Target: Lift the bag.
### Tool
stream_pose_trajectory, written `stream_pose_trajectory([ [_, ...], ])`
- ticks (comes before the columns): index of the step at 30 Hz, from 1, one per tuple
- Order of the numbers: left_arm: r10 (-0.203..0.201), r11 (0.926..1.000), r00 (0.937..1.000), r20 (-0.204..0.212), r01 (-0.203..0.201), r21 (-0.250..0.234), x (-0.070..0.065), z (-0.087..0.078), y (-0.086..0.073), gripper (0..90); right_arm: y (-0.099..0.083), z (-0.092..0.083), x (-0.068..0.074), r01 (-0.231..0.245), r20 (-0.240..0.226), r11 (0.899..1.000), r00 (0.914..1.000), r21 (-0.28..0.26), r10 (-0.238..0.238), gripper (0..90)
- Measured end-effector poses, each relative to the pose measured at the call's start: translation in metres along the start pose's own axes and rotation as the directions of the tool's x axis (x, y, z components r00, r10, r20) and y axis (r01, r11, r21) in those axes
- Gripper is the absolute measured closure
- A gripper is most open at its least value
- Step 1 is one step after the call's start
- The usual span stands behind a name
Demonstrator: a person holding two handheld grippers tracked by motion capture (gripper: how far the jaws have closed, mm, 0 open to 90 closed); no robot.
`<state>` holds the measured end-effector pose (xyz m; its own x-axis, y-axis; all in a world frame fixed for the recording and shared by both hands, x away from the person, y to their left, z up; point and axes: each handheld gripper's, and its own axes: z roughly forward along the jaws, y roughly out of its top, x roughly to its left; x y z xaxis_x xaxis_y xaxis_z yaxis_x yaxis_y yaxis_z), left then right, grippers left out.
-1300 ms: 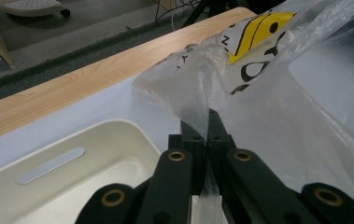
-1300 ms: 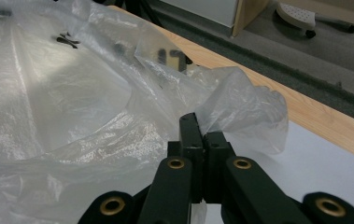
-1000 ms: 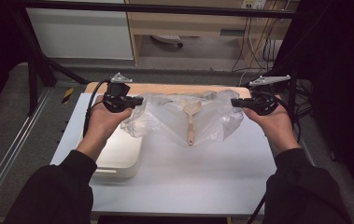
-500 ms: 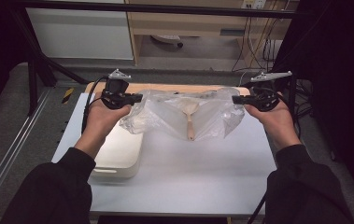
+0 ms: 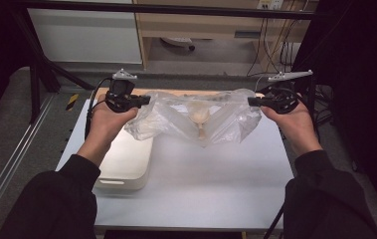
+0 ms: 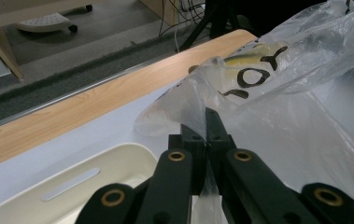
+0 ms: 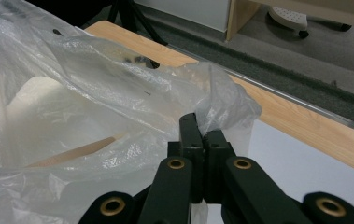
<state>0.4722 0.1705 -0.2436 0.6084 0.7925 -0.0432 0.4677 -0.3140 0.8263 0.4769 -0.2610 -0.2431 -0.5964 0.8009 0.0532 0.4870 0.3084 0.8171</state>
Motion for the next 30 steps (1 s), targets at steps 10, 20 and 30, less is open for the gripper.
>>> stream_pose_trajectory([
  [10,-0.012,0.9996,0.9999,-0.012,0.011,-0.028,0.006,-0.009,0.009,90.0,0.012,-0.006,-0.004,0.000,0.005,1.000,1.0000,-0.019,0.001,90.0],
  [20,-0.014,0.9985,0.9996,-0.023,0.013,-0.053,0.012,-0.019,0.020,90.0,0.020,-0.015,-0.009,-0.010,0.002,0.999,1.0000,-0.041,0.010,90.0],
  [30,-0.003,0.9969,0.9989,-0.046,-0.001,-0.079,0.014,-0.022,0.032,90.0,0.034,-0.022,-0.011,-0.015,0.004,0.998,0.9999,-0.064,0.015,90.0],
])
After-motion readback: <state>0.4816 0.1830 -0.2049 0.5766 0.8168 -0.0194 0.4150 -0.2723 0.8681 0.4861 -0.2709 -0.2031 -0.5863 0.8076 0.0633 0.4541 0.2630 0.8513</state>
